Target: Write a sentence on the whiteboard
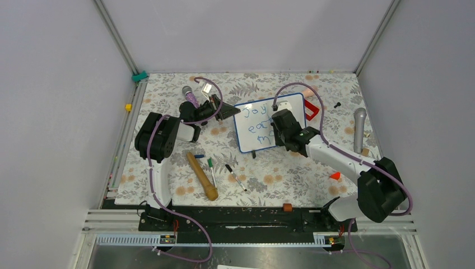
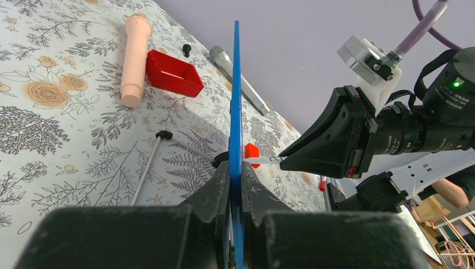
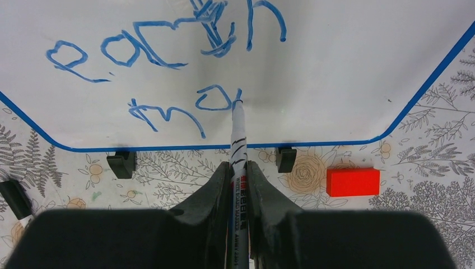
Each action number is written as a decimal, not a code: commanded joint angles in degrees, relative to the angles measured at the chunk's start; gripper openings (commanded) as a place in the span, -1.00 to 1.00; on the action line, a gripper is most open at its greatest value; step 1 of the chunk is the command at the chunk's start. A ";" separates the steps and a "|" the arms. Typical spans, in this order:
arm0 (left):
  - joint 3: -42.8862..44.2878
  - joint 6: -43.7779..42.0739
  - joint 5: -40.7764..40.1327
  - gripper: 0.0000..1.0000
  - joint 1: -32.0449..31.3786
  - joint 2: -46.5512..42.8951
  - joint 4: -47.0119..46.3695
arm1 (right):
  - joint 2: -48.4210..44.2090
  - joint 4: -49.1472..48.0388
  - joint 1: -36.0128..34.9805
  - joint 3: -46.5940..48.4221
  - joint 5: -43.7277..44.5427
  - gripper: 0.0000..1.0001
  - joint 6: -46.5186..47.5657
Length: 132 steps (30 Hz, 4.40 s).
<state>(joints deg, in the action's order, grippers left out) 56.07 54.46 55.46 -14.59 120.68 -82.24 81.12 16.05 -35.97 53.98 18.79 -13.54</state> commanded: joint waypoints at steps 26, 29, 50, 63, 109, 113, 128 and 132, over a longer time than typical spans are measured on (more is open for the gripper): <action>-0.53 -5.33 2.77 -1.00 -0.72 -0.54 -2.27 | 1.99 -0.65 1.48 4.52 2.47 -1.00 0.48; -0.53 -5.34 2.72 -1.00 -0.70 -0.47 -2.27 | 1.53 -0.60 1.98 4.32 2.78 -1.00 0.60; -0.52 -5.33 2.73 -1.00 -0.73 -0.54 -2.23 | -1.03 0.15 3.10 -1.64 -0.86 -1.00 -1.11; -0.48 -5.33 2.74 -1.00 -0.70 -0.49 -2.30 | -5.05 0.83 3.14 -1.95 -1.30 -1.00 -1.22; -0.44 -5.33 2.73 -1.00 -0.73 -0.45 -2.27 | -2.32 -1.28 6.04 -1.20 4.84 -1.00 -1.47; -0.51 -5.33 2.75 -1.00 -0.68 -0.49 -2.27 | -2.04 -1.28 6.27 0.09 4.45 -1.00 -1.25; -0.44 -5.32 2.80 -1.00 -0.70 -0.45 -2.29 | -2.57 -3.59 6.26 -1.84 -4.54 -1.00 -0.98; -0.44 -5.33 2.86 -1.00 -0.70 -0.45 -2.31 | -2.53 -2.38 6.26 -2.96 -5.00 -1.00 -1.33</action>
<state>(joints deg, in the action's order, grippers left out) 56.07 54.48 55.48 -14.70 120.68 -82.43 79.07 16.38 -29.93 52.07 16.82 -14.26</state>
